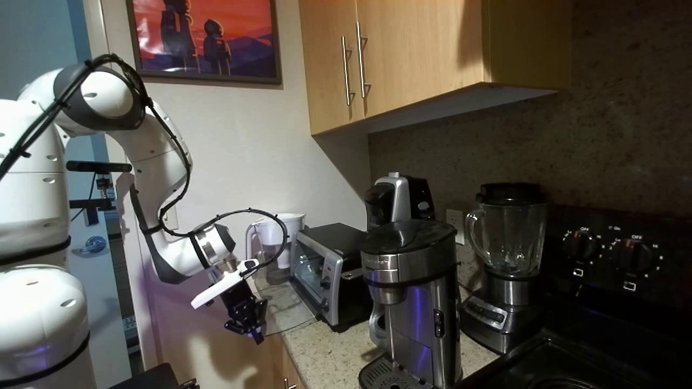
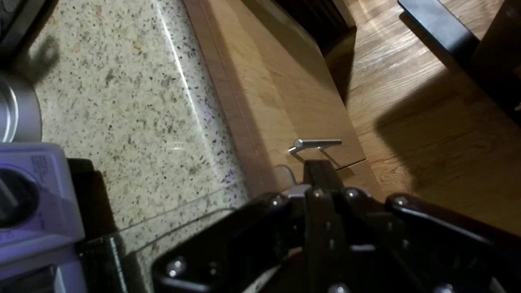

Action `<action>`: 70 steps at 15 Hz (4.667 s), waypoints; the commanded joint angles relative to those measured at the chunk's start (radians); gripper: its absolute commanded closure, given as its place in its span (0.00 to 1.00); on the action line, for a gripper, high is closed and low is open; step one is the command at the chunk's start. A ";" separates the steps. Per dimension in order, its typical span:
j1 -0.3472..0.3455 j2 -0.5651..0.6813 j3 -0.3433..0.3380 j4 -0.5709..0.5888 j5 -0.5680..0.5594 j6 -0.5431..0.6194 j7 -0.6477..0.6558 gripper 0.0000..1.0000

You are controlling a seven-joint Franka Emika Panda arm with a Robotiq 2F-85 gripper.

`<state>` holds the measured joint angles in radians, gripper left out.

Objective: Close the oven door

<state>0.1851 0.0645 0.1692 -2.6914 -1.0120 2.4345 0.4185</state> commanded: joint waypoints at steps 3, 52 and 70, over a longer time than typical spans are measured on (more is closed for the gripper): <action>0.002 -0.094 -0.002 -0.039 -0.095 0.002 0.035 1.00; -0.085 -0.499 -0.190 -0.077 -0.067 0.316 0.021 1.00; -0.083 -0.432 -0.242 -0.030 -0.014 0.310 0.003 0.99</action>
<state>0.1022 -0.3672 -0.0733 -2.7217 -1.0256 2.7445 0.4219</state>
